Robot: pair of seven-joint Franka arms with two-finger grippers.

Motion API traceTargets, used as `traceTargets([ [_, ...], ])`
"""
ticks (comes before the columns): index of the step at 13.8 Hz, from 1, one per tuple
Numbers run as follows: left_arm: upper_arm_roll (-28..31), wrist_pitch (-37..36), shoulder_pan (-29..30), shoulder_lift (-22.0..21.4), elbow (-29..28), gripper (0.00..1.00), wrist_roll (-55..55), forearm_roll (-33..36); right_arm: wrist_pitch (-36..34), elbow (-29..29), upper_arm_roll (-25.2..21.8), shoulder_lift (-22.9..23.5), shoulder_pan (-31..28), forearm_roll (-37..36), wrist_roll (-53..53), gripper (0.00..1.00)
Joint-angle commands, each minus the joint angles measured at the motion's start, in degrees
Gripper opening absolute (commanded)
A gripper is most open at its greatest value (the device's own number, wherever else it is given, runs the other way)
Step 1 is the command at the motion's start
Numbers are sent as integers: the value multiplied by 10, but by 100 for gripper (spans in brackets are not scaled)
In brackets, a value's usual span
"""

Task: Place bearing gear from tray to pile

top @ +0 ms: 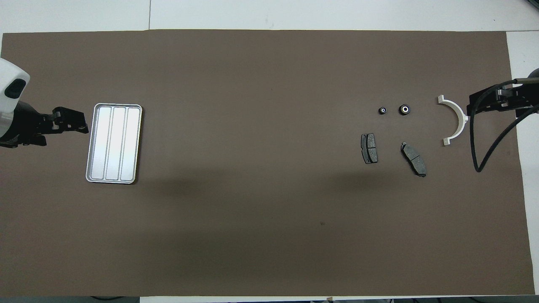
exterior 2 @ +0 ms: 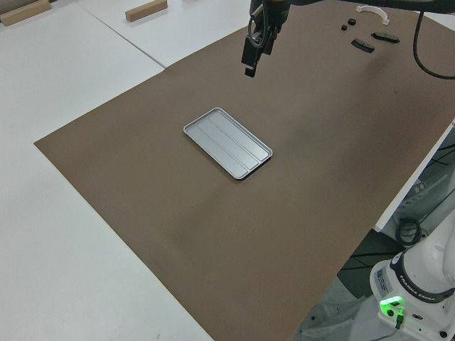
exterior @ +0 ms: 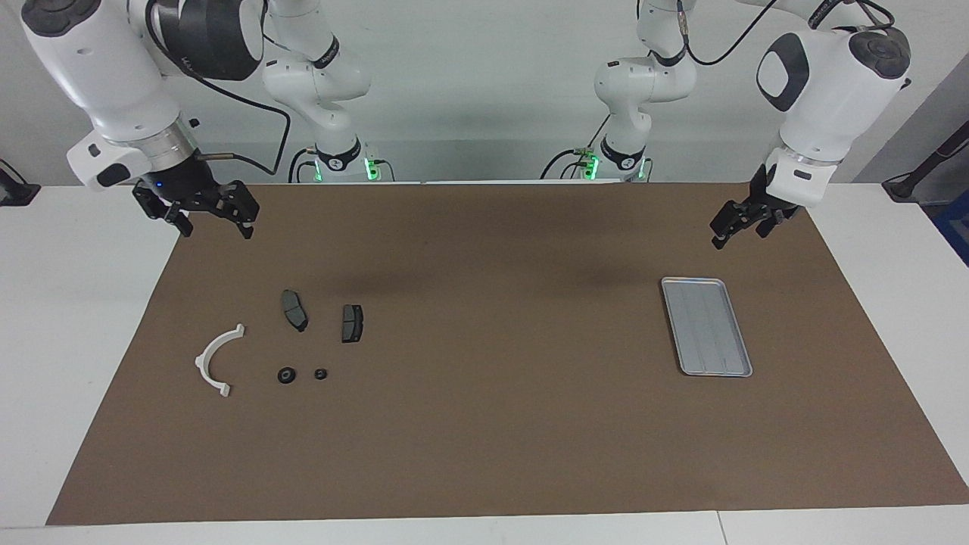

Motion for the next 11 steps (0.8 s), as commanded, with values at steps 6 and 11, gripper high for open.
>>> traceTargets([
  [6, 6, -4, -4, -10, -3, 100, 5, -10, -12, -1, 9, -11, -13, -1, 6, 100],
  [11, 6, -4, -4, -10, -3, 100, 5, -10, -13, -3, 9, -12, -14, 0, 8, 100],
])
